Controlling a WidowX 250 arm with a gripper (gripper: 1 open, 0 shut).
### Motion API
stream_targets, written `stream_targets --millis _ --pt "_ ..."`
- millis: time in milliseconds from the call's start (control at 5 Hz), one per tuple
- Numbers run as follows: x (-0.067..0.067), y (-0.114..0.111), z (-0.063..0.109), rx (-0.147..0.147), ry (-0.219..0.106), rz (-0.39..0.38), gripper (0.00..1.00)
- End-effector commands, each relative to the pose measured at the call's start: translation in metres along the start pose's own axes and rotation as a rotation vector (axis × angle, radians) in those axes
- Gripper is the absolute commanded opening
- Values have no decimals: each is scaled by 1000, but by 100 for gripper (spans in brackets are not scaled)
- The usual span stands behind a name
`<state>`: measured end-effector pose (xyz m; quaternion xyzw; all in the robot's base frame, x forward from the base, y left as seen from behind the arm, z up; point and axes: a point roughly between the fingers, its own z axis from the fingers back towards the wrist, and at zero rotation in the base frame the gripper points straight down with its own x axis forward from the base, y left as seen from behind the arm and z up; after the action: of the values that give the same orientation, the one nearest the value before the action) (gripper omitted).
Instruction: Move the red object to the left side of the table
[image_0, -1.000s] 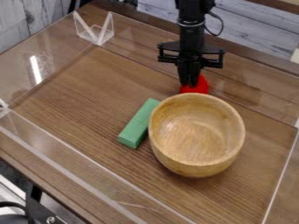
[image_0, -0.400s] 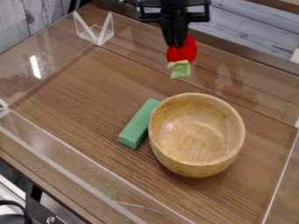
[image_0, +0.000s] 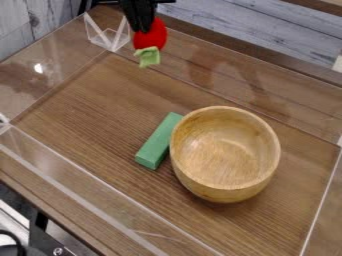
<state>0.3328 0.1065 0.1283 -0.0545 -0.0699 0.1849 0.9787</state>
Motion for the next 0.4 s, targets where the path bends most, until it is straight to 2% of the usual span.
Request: stream_targets --millis 0,200 --pt "-6 16 22 15 -70 4 0" --pt "-15 37 21 30 -71 46 0"
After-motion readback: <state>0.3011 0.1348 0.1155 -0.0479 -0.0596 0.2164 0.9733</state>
